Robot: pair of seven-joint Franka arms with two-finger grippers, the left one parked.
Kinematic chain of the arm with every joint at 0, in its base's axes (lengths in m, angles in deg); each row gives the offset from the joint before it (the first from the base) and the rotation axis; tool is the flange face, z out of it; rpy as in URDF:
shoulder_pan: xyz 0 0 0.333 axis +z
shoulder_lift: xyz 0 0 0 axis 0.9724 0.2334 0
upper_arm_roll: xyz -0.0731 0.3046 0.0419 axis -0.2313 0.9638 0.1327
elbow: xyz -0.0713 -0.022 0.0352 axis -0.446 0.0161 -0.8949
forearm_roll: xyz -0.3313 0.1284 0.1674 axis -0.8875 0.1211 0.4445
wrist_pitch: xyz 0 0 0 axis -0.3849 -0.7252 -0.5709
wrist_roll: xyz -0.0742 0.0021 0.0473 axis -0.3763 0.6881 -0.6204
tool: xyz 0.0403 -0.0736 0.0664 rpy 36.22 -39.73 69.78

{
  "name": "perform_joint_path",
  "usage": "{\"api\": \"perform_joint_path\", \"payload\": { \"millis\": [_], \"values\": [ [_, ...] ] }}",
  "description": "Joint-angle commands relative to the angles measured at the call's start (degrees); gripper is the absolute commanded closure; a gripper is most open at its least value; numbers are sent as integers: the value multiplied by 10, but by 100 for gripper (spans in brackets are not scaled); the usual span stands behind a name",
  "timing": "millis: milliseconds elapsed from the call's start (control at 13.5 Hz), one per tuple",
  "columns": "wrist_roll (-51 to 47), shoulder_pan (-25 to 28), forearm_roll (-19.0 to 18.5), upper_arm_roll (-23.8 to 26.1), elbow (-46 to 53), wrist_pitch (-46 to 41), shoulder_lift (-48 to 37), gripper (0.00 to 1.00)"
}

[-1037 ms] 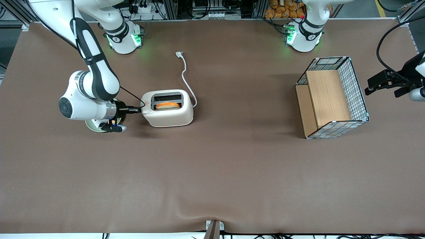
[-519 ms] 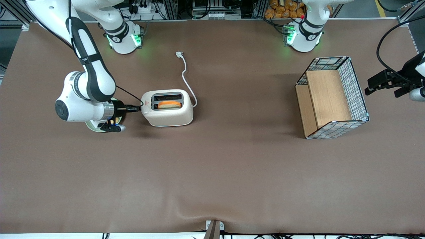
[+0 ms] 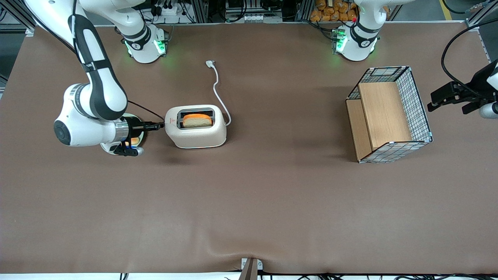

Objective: Press toaster button with right arm

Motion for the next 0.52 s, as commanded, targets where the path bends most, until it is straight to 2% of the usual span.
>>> {"api": "perform_joint_path", "payload": {
  "millis": [0,74,148,222,296,444],
  "values": [
    [-43,-12,-33,4,56,-61,-3,100],
    [-50,-13,-46,4,77,-77,-3,100],
    [-59,-15,-59,4,103,-100,-3,83],
    [-64,-21,-74,3,127,-119,-3,32],
    [-65,-26,-89,2,153,-136,-3,0],
    [-64,-42,-109,3,210,-178,-1,0]
  ]
}}
